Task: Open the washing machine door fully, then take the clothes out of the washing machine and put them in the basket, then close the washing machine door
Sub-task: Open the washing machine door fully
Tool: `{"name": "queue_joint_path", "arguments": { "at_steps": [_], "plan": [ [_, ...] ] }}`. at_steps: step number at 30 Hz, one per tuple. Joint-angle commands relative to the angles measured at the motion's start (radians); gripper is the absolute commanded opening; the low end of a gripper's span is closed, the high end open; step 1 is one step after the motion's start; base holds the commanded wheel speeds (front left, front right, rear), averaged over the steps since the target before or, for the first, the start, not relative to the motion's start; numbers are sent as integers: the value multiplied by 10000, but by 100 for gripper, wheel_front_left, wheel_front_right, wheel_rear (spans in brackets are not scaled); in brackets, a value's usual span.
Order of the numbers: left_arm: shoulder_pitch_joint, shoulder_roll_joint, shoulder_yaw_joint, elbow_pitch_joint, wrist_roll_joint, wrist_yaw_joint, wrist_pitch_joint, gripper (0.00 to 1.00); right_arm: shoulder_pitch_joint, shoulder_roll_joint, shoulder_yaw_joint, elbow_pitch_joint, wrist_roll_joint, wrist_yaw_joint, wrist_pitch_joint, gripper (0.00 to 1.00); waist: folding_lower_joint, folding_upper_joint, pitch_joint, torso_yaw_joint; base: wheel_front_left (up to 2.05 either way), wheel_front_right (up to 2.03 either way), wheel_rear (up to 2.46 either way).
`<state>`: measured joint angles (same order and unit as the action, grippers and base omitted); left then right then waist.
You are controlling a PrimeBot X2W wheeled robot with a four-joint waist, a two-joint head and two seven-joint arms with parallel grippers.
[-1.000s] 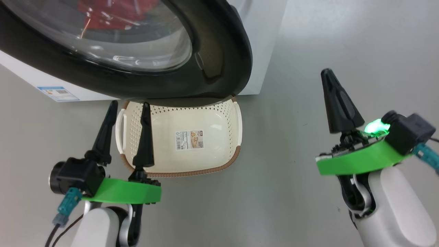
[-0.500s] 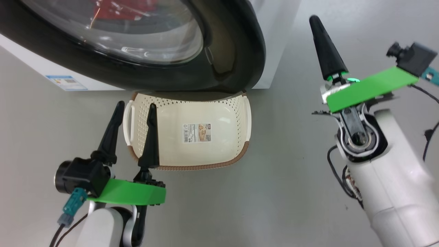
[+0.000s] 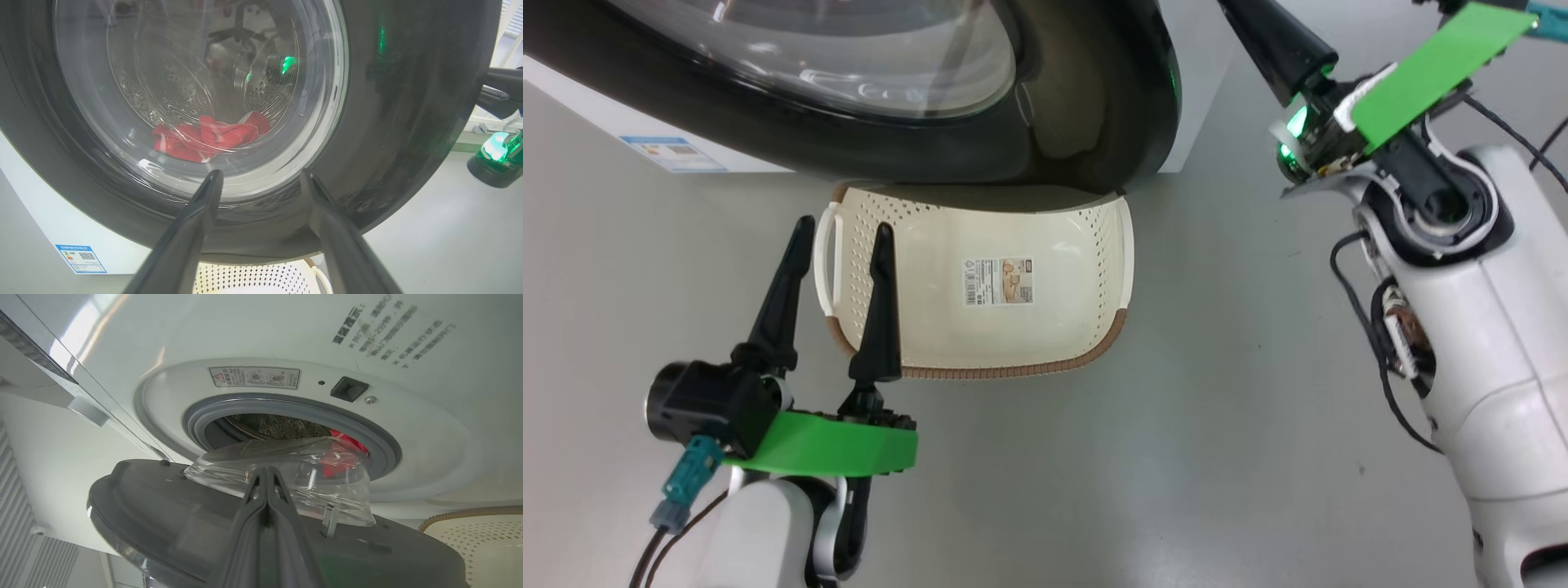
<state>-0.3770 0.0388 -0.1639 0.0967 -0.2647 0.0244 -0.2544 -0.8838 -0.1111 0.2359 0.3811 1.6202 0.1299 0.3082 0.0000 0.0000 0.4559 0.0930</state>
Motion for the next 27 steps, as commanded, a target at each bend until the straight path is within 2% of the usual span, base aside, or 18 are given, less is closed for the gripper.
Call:
{"name": "queue_joint_path", "arguments": {
  "at_steps": [1,6,11,18,27],
  "plan": [
    [-140,115,268,-295,80,-39,-74,100,-316,188,-18,-38,355,8,332,0,0,0,98,-6,0,0,0],
    [-257,115,251,-269,131,-72,-74,100,-1040,235,-65,1078,1447,8,1845,0,0,0,195,30,0,0,0],
    [-384,114,228,-288,99,-78,-74,100,-1777,191,112,1733,1611,8,2687,0,0,0,402,116,0,0,0],
    [-505,114,138,-175,-88,-37,-74,100,-2161,178,232,1867,1672,8,3428,0,0,0,525,228,0,0,0],
    [-409,114,48,44,-75,-3,-74,100,-1573,172,344,1588,1574,8,3875,0,0,0,121,273,0,0,0]
  ]
}}
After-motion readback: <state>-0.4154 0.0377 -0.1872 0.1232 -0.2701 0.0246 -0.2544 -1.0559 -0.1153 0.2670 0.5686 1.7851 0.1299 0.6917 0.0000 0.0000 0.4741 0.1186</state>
